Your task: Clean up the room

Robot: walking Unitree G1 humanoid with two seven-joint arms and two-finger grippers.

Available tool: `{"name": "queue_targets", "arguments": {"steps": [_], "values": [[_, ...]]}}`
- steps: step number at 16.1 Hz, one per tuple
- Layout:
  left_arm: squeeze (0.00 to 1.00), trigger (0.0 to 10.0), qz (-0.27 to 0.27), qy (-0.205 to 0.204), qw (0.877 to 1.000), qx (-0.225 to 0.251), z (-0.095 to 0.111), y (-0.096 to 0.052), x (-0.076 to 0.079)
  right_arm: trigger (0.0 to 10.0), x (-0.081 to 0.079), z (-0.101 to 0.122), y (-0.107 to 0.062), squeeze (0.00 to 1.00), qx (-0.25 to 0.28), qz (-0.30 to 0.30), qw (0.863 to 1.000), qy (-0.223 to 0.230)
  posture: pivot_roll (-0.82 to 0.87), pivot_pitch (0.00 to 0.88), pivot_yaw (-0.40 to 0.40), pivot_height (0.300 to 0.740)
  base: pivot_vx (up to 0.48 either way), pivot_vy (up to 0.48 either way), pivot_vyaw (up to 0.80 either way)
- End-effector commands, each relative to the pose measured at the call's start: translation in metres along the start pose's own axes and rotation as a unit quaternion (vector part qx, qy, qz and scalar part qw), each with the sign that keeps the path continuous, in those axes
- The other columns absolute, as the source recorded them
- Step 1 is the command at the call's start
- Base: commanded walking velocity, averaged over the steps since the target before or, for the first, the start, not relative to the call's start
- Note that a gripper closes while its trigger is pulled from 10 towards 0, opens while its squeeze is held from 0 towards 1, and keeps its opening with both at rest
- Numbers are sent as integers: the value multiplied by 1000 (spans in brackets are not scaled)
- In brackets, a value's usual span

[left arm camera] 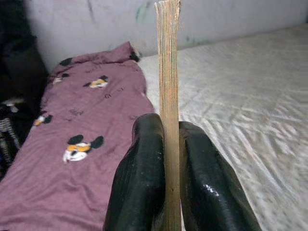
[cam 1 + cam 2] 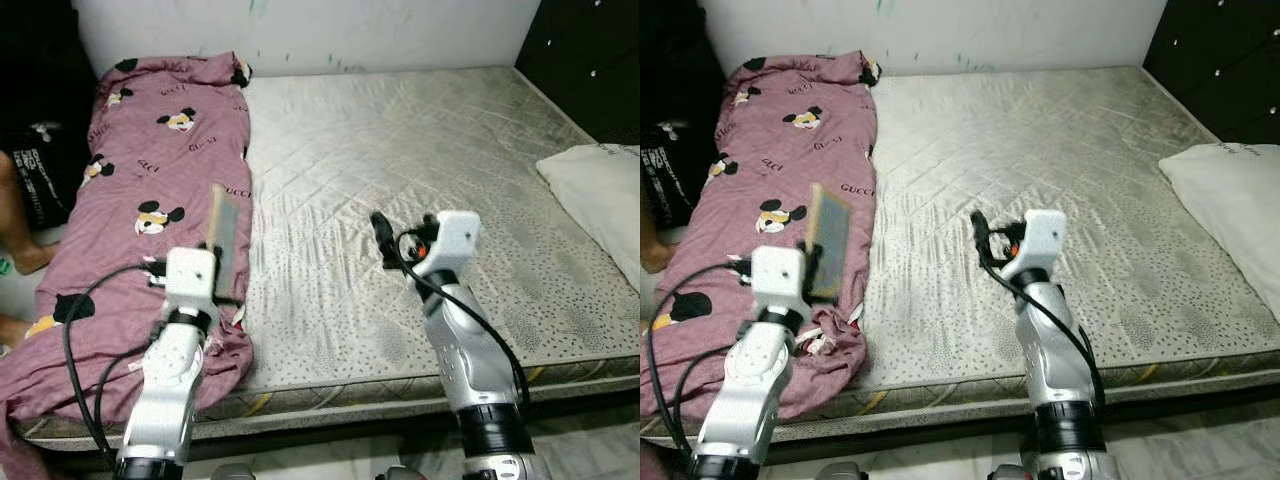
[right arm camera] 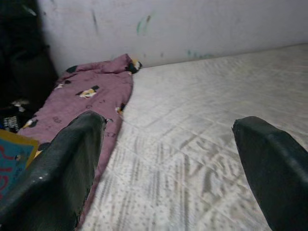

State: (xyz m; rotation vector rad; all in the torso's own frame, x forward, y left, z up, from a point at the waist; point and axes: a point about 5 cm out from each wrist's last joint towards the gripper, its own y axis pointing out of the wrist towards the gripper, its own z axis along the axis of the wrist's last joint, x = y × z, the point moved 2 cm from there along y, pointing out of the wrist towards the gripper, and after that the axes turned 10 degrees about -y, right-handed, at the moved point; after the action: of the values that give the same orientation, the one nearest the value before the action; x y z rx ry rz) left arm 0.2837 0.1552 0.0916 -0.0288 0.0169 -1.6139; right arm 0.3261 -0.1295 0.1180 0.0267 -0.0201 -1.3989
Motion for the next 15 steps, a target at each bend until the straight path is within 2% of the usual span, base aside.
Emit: {"name": "queue_targets", "arguments": {"steps": [1,4,7,10,12,15], "values": [[0,10000,-11,5,1000,20,9,0,3,10000,3,3,-1,0,7,-11,1000,-12,-31,0,53,740,0,0,0],[0,10000,-2,-6,1000,30,14,2,7,10000,8,4,0,0,7,-31,999,-19,-49,0,51,740,0,0,0],[0,10000,7,-20,999,45,22,12,11,10000,4,6,6,0,7,-14,999,-33,-43,0,26,740,0,0,0],[0,10000,6,-17,999,51,25,14,11,10000,5,6,7,0,4,-13,999,-37,-38,0,18,740,0,-89,0],[0,10000,8,-25,998,51,25,15,11,10000,6,5,8,0,3,-15,999,-38,-39,0,17,740,0,-251,-800],[0,10000,12,-45,997,54,25,15,13,10000,5,6,8,0,4,-11,999,-42,-41,0,13,740,0,0,0]]}}
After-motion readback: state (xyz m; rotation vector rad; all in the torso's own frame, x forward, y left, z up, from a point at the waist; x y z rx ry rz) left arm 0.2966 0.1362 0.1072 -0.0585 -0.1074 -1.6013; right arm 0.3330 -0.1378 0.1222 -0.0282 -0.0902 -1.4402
